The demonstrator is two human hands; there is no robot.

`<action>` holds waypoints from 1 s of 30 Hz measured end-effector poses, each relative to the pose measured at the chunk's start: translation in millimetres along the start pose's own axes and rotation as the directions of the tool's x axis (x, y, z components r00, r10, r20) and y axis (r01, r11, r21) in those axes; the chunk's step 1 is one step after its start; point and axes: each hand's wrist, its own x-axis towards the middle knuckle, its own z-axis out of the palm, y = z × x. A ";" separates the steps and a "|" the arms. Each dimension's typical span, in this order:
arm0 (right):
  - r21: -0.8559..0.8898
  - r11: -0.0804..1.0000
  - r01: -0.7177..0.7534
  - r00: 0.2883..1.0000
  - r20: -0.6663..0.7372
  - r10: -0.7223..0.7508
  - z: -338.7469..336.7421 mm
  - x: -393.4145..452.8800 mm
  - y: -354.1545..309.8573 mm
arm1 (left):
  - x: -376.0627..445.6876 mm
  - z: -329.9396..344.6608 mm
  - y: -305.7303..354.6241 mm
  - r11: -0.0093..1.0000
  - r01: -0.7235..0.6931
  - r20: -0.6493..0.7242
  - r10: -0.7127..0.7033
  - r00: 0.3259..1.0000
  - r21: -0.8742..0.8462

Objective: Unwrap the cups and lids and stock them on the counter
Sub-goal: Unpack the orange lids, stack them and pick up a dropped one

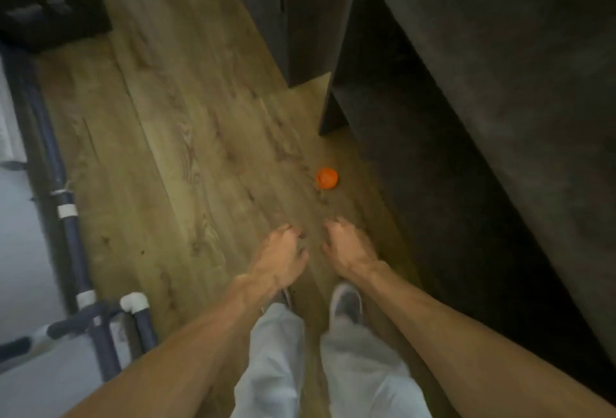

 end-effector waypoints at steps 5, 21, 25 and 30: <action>0.049 0.995 -0.087 0.996 0.032 0.086 68.6 141.8 35.6 | 149.2 51.0 -53.3 0.996 0.073 0.090 -0.068 0.994 -0.049; -0.065 0.967 -0.248 0.968 0.027 0.250 164.4 504.0 153.9 | 499.7 181.1 -117.0 0.485 0.402 0.248 -0.351 0.903 -0.777; -0.084 0.971 -0.225 0.973 -0.065 0.220 173.9 507.9 151.9 | 495.4 189.3 -126.3 0.427 0.386 0.241 -0.355 0.903 -0.818; 0.046 0.999 -0.012 0.984 -0.179 0.020 137.7 448.2 113.1 | 436.2 152.9 -122.4 0.323 0.365 0.248 -0.350 0.903 -0.873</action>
